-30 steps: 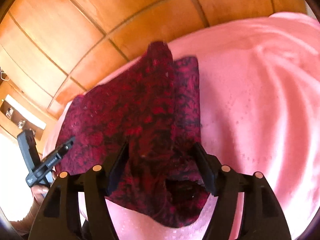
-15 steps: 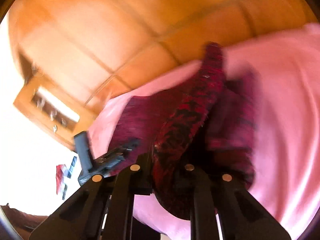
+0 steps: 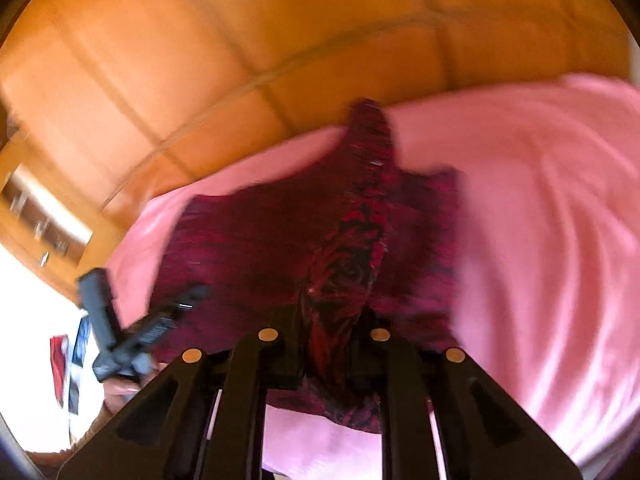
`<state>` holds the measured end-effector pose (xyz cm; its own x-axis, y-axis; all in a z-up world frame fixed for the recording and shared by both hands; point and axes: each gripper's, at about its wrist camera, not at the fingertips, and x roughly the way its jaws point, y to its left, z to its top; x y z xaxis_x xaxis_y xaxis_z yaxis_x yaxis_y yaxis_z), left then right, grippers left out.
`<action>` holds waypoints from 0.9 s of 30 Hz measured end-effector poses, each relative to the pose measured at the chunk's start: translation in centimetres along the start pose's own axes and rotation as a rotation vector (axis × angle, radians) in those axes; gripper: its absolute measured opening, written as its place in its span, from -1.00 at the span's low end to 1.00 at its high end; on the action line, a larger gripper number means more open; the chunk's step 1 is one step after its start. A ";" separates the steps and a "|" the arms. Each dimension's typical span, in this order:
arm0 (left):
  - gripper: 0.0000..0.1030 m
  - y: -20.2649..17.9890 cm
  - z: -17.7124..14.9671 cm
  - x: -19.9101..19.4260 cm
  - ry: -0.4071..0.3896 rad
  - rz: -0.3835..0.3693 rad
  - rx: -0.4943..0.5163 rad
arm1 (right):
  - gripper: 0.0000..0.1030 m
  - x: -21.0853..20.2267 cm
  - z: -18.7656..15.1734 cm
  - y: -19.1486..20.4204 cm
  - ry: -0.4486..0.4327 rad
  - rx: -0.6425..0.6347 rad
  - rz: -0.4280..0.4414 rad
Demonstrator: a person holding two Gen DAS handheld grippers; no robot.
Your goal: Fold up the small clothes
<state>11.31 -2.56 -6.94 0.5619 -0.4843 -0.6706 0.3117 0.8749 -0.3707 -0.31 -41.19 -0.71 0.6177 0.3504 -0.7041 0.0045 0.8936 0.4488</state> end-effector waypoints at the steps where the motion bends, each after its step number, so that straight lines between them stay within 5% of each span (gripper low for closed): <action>1: -0.61 0.0 0.1 0.1 0.003 0.002 0.004 | -0.53 0.6 -0.8 -1.5 0.009 0.037 -0.019; 2: -0.61 0.0 0.3 0.2 0.004 0.005 0.007 | -0.37 0.8 -1.3 -2.7 0.008 0.059 -0.032; 4: -0.61 -0.2 0.5 0.3 0.007 0.013 0.010 | 0.39 1.2 -2.2 -4.3 0.002 0.105 -0.036; 8: -0.61 -0.5 1.2 0.5 0.014 0.023 0.011 | 0.57 1.3 -4.3 -6.5 0.043 0.173 0.080; 11: -0.61 -1.1 1.3 0.5 0.020 0.043 0.037 | 0.47 2.7 -5.2 -6.2 0.128 0.160 0.201; 13: -0.61 -1.6 1.2 0.8 0.023 0.053 0.053 | 0.04 3.3 -5.3 -5.8 0.124 0.166 0.261; 17: -0.61 -1.8 1.2 1.1 0.021 0.058 0.056 | -0.26 5.2 -4.5 -6.0 0.094 0.253 0.305; 21: -0.61 -1.8 0.8 1.0 0.014 0.047 0.044 | -0.52 4.3 -3.7 -3.3 0.014 0.181 0.228; 27: -0.61 0.0 1.0 0.3 0.019 -0.035 -0.041 | -0.57 0.0 -2.4 4.8 -0.125 -0.121 0.082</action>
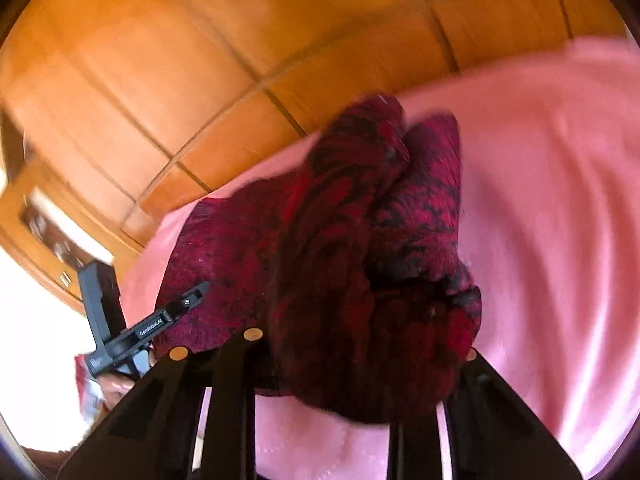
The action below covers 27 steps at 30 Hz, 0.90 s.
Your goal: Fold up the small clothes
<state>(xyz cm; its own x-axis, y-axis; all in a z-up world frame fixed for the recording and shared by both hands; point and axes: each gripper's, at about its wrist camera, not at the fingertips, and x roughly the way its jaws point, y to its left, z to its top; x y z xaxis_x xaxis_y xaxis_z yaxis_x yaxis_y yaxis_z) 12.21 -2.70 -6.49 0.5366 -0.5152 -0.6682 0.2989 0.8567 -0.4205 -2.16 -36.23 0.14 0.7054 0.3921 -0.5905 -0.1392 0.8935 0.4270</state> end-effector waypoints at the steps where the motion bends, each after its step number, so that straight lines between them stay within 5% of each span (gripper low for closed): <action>1: -0.61 0.6 0.1 -0.4 0.002 -0.024 -0.030 | -0.57 -0.3 0.5 1.9 -0.024 -0.065 -0.017; 6: -0.61 3.3 0.0 -2.2 0.006 -0.121 -0.126 | -0.57 -0.3 1.3 8.5 -0.086 -0.312 -0.041; 11: -0.61 6.2 -0.7 -2.6 0.038 -0.222 -0.218 | -0.58 1.9 -0.5 15.7 -0.054 -0.621 -0.005; 22: -0.61 16.2 -2.3 -11.1 -0.149 -0.303 -0.482 | -0.61 9.3 -8.3 21.7 0.047 -1.027 -0.076; 24: -0.48 16.5 -2.4 -12.4 -0.180 -0.337 -0.481 | -0.60 10.2 -10.3 22.7 0.035 -1.098 -0.097; 25: -0.21 16.3 -2.3 -13.1 -0.197 -0.355 -0.468 | -0.60 9.6 -11.0 22.6 0.026 -1.137 -0.098; 27: -0.01 14.9 -1.6 -13.4 -0.209 -0.412 -0.431 | -0.60 9.2 -13.5 22.6 0.001 -1.269 -0.098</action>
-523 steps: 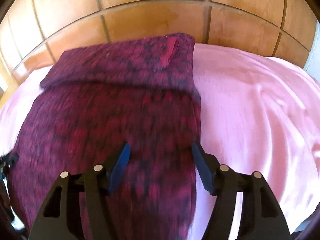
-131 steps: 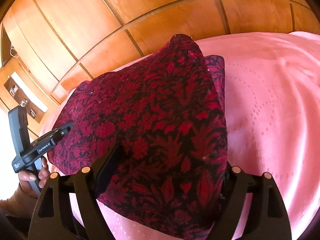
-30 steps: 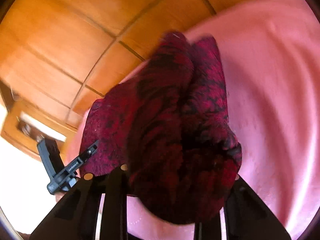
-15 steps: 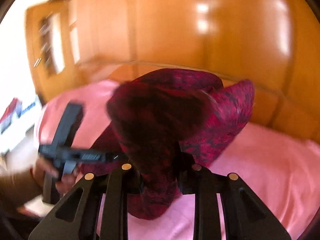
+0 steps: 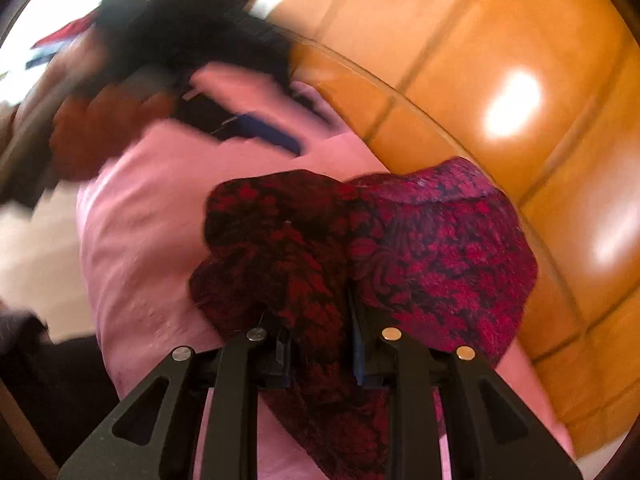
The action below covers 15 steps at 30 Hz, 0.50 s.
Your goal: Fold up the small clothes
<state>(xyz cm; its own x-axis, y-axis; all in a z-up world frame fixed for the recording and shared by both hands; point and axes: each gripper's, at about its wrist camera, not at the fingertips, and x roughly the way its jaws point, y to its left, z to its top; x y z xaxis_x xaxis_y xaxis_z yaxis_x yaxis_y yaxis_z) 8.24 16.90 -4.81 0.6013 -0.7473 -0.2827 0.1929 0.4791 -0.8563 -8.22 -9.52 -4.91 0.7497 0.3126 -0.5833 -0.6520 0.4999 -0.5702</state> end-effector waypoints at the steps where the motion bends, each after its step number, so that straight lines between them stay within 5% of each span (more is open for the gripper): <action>1: 0.09 -1.0 0.2 0.8 0.019 -0.023 0.025 | -0.60 0.0 -0.4 0.6 0.003 -0.034 -0.002; 6: 0.18 -5.0 0.2 6.9 0.172 0.010 0.156 | -0.58 -0.3 -1.4 0.7 -0.007 -0.055 -0.038; 7: 0.18 -5.2 0.1 8.1 0.192 0.033 0.171 | -0.47 -0.7 -1.5 0.4 -0.012 -0.040 -0.040; 8: -0.04 -5.5 0.0 9.3 0.218 0.055 0.188 | -0.36 -1.1 -1.4 0.6 -0.020 -0.028 -0.035; 10: -0.51 -6.2 -0.1 11.3 0.252 0.081 0.231 | 0.39 -2.5 -1.9 0.1 -0.040 -0.013 0.003; 13: -0.64 -7.2 -0.2 11.6 0.237 0.100 0.261 | 0.60 -5.2 -3.2 -1.5 -0.054 0.057 0.106; 15: -0.65 -7.6 -0.3 11.6 0.220 0.121 0.287 | 0.75 -7.0 -4.8 -4.5 -0.027 0.192 0.286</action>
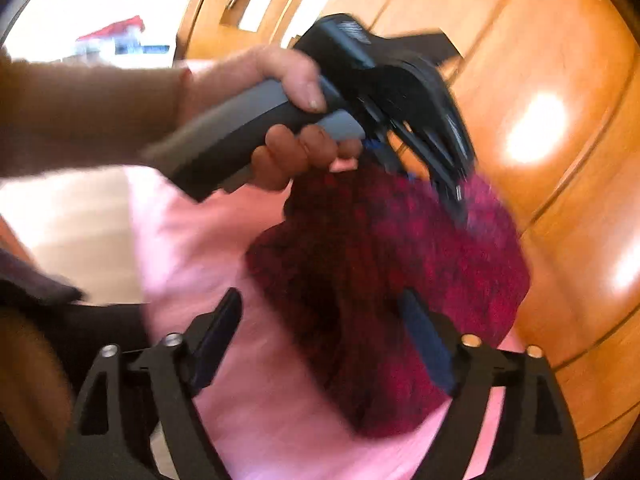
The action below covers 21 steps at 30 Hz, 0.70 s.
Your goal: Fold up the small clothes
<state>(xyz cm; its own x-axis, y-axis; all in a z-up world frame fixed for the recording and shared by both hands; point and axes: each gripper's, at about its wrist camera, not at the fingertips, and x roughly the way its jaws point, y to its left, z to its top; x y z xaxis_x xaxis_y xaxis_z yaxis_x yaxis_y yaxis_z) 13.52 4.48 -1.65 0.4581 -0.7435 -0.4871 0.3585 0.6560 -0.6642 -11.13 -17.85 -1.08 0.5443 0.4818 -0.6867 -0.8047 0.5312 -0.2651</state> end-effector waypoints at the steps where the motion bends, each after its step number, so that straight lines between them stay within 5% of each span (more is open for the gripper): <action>1: -0.65 0.0 0.0 -0.5 -0.007 0.020 0.013 | 0.76 -0.9 -0.5 -1.2 0.001 0.063 0.067; 4: -0.66 0.0 -0.5 -1.8 -0.026 0.072 0.034 | 0.81 -5.0 -2.2 -7.3 -0.098 0.361 0.226; 7: -0.66 -0.3 -1.6 -3.2 -0.067 0.120 0.045 | 0.79 -5.3 -2.0 -11.4 -0.171 0.530 0.159; 14: -0.66 2.4 -4.1 -4.8 -0.104 0.204 -0.053 | 0.25 0.8 3.5 -15.2 -0.200 0.598 -0.007; 18: -0.51 3.8 -4.5 -4.7 -0.121 0.272 -0.093 | 0.15 6.3 6.0 -16.8 -0.109 0.609 -0.049; 21: -0.28 4.2 -4.2 -4.5 -0.130 0.352 -0.075 | 0.16 10.7 6.4 -16.7 0.002 0.530 -0.179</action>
<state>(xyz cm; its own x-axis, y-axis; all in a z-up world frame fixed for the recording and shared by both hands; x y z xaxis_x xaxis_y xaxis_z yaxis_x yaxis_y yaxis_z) 9.58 10.03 -4.67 0.6435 -0.4487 -0.6202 0.1029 0.8535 -0.5107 9.61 -17.13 0.35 0.6610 0.3506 -0.6635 -0.4699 0.8827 -0.0017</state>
